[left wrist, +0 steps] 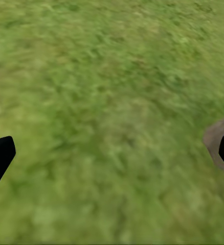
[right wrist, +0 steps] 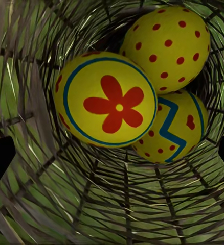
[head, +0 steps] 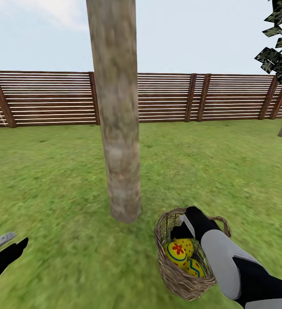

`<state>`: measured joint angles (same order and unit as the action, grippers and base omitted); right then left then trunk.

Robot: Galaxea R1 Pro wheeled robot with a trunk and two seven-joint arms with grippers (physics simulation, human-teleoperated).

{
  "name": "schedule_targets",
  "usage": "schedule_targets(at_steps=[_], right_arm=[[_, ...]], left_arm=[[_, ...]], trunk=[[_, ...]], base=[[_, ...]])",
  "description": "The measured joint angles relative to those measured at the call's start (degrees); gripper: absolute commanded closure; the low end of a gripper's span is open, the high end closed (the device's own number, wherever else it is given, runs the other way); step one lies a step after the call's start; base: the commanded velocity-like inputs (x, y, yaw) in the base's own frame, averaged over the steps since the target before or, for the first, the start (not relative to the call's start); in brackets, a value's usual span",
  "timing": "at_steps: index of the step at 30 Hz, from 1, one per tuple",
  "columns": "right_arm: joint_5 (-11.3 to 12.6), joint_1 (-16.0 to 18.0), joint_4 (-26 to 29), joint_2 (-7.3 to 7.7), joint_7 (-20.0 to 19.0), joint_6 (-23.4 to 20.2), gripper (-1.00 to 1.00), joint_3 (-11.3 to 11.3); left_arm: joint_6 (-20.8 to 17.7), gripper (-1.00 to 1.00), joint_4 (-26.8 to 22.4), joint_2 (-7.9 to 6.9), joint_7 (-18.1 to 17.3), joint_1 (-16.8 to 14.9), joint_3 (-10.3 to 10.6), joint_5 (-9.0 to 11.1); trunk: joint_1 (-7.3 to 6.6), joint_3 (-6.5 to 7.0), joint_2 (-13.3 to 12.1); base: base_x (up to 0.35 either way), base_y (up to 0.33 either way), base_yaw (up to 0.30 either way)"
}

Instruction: Take the three Easter eggs out of the wicker basket on the lawn in the garden, then place them on the lawn next to a single tree (choose any tree) so that all three eggs are next to the same tree and none are left in the basket.

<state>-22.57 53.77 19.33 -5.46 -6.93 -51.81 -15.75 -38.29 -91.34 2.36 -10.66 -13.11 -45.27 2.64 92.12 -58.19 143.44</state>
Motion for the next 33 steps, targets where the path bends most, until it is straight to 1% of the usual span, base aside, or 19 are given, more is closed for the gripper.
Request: schedule_targets(at_steps=[19,28,30,33], right_arm=[[0.00,0.00,-0.03,-0.13,0.21,0.00,-1.00,0.22],[0.05,0.00,-0.32,-0.28,0.22,0.00,-1.00,0.27],[0.07,0.00,-0.38,-0.25,0.22,0.00,-1.00,0.27],[0.08,0.10,-0.32,-0.31,0.28,-0.04,-1.00,0.27]], left_arm=[[-0.10,-1.00,-0.06,-0.03,-0.09,0.00,-0.07,0.08],[-0.10,-1.00,-0.07,-0.03,-0.10,0.00,-0.08,0.08],[-0.10,-1.00,-0.06,-0.03,-0.10,0.00,-0.09,0.08],[-0.10,-1.00,-0.08,-0.04,-0.10,0.00,-0.09,0.08]], trunk=[[0.01,0.00,0.00],[0.24,-1.99,0.12],[0.24,-2.00,0.12],[0.32,-2.65,0.16]], base=[[0.006,0.000,0.000],[0.000,0.000,0.000],[0.000,0.000,0.000],[0.000,0.000,0.000]])
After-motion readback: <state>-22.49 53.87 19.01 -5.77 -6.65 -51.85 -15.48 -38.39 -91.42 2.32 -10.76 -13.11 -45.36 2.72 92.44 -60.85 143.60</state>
